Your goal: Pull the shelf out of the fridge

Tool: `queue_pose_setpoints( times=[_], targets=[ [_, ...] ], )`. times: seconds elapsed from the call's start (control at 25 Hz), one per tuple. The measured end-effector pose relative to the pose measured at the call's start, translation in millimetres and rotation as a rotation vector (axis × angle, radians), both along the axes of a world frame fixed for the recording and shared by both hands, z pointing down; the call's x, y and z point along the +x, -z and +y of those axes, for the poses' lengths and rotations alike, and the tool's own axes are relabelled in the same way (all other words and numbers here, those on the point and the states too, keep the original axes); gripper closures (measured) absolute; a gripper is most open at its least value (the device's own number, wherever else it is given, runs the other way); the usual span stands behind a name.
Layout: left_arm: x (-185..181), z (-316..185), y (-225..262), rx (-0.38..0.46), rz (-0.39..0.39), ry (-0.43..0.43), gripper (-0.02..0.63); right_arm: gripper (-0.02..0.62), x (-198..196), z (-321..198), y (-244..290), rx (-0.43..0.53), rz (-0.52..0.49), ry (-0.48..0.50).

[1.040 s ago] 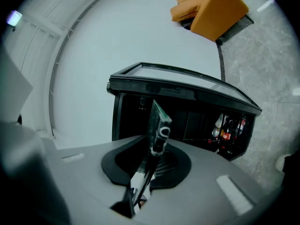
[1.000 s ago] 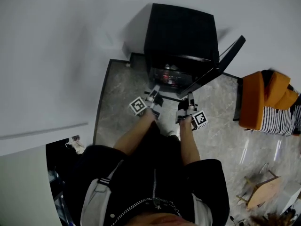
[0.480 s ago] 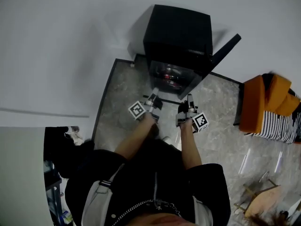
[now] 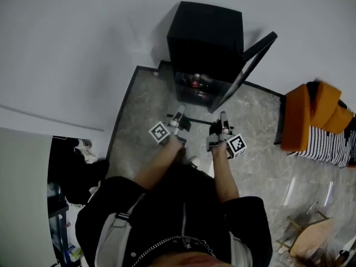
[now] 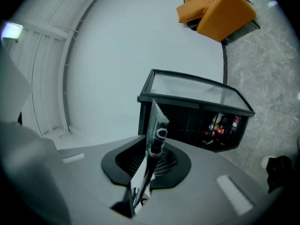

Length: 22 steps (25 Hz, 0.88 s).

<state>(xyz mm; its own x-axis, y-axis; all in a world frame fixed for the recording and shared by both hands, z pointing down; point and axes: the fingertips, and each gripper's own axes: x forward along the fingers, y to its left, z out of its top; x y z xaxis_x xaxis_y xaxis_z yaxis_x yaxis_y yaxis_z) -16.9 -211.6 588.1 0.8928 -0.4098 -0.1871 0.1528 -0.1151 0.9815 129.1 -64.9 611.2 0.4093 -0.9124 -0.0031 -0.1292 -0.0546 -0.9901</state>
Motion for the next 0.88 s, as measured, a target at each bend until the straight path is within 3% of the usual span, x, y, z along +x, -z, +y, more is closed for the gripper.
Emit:
queue_pose_setpoints(
  times=[0.48, 0.88],
  targets=[
    [-47, 55, 9, 0.017, -0.001, 0.007, 0.575, 0.566, -47, 57, 18, 0.012, 0.022, 0.012],
    [-64, 55, 4, 0.016, -0.010, 0.031, 0.577, 0.568, -58, 51, 9, 0.008, 0.014, 0.044]
  ],
)
